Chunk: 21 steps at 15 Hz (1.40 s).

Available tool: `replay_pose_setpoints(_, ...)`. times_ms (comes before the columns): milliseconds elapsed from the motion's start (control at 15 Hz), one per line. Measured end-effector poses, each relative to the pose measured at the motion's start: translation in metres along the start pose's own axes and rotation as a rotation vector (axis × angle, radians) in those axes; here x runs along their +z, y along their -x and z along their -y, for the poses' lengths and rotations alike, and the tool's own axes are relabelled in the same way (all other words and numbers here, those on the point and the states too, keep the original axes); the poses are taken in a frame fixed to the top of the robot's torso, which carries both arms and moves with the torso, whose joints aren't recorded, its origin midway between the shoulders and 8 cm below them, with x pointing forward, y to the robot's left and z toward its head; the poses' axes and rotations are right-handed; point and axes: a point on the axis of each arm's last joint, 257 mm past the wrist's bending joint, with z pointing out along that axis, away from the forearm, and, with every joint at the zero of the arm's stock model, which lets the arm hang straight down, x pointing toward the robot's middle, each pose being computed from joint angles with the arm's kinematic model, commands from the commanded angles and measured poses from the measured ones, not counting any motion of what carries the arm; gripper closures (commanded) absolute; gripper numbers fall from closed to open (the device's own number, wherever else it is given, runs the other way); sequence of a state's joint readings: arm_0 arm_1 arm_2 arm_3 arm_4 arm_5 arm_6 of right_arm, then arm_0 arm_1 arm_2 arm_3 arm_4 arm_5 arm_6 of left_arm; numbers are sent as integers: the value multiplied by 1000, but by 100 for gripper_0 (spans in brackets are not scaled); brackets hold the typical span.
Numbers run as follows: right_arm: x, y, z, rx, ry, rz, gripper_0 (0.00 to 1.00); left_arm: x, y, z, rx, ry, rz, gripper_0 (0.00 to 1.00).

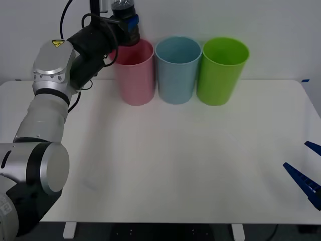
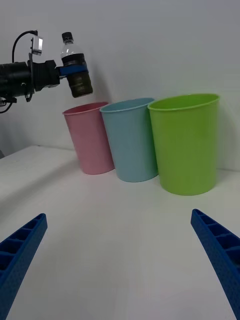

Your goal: Grasp the object on the table and drop it into the matching bin: aluminum can to the light blue bin, PET bottle to the pink bin.

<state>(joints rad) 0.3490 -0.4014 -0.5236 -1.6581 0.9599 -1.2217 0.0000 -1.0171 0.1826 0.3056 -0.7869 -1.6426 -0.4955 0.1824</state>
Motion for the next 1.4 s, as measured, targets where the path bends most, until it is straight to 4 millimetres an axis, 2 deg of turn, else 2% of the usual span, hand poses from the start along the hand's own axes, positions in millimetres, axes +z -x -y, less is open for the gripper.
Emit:
replay_pose_setpoints(67,0,0,0,0,0,0,0,0,0,0,-1,1,2,86)
replay_pose_setpoints(133,0,0,0,0,0,0,0,1,1,1,-4,-1,4,66)
replay_pose_setpoints(200,0,0,0,0,0,0,0,1,2,2,-9,-3,7,11)
replay_pose_setpoints(267,0,0,0,0,0,0,0,1,2,3,-14,-2,10,0)
replay_pose_setpoints(600,0,0,0,0,0,0,0,1,3,4,-41,-4,19,0)
replay_pose_setpoints(800,0,0,0,0,0,0,0,-5,-4,4,-90,-19,27,0)
replay_pose_setpoints(1133,0,0,0,0,0,0,0,-39,-7,-13,-151,-58,68,0)
replay_pose_setpoints(1400,0,0,0,0,0,0,0,-73,-10,-35,-179,-78,80,0)
